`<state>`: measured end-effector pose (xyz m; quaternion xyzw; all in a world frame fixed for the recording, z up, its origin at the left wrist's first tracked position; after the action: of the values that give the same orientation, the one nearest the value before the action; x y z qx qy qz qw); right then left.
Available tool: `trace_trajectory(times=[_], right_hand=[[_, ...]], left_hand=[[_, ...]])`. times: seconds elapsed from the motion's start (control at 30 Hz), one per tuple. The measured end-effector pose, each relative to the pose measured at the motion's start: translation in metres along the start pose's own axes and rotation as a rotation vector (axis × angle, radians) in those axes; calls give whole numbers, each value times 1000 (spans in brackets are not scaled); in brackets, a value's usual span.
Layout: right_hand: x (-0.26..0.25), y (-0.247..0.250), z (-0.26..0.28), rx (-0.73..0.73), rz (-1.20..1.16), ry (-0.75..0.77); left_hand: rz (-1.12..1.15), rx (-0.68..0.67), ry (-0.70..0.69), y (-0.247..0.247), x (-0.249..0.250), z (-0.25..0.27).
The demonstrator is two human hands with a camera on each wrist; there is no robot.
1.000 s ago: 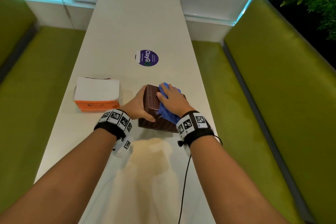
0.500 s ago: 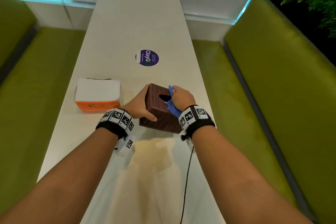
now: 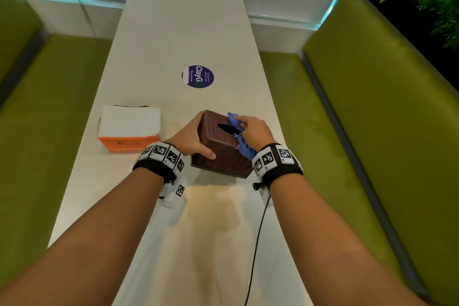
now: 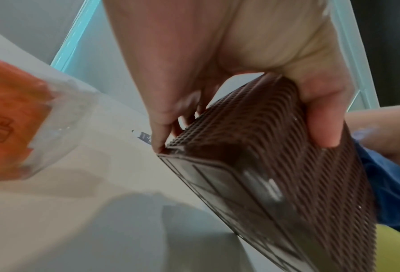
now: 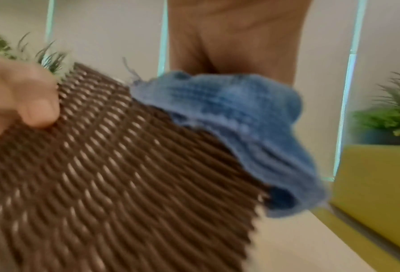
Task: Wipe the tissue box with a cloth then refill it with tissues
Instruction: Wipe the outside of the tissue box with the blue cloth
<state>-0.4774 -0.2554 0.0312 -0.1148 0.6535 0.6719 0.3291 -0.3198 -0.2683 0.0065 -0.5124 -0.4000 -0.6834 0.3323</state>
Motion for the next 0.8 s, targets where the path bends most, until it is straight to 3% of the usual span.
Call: trace_trajectory(times=[0.17,0.37,0.53,0.63,0.73,0.8], right_hand=[[26,17,2,18,253,-125],[-1,21,40,-8,451,-26],[-64,-2,55,-138,300,189],[-67,-8,44,-137,122,145],[-38,1,25,-74,-83,37],[-21,9,14,-52,-55,38]], left_hand=[[-40,3,20,-1,-8,0],[-43,19,26,2,-9,-1],[-53,36,34,2,-6,-1],[-45,11,33,-1,-5,0],[-40,10,70,1,-12,0],[-42,13,92,2,-15,-1]])
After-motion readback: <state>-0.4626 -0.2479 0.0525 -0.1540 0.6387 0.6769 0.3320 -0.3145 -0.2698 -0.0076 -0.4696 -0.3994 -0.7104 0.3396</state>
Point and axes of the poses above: each hand's wrist, its own z-axis away from the middle knuckle, its own y-axis out of the back of the hand, x = y × z, the point moved 7 cm from there along -z, towards the middle knuckle, and after that the axes turned 11 degrees about x, right-handed, at the moved point
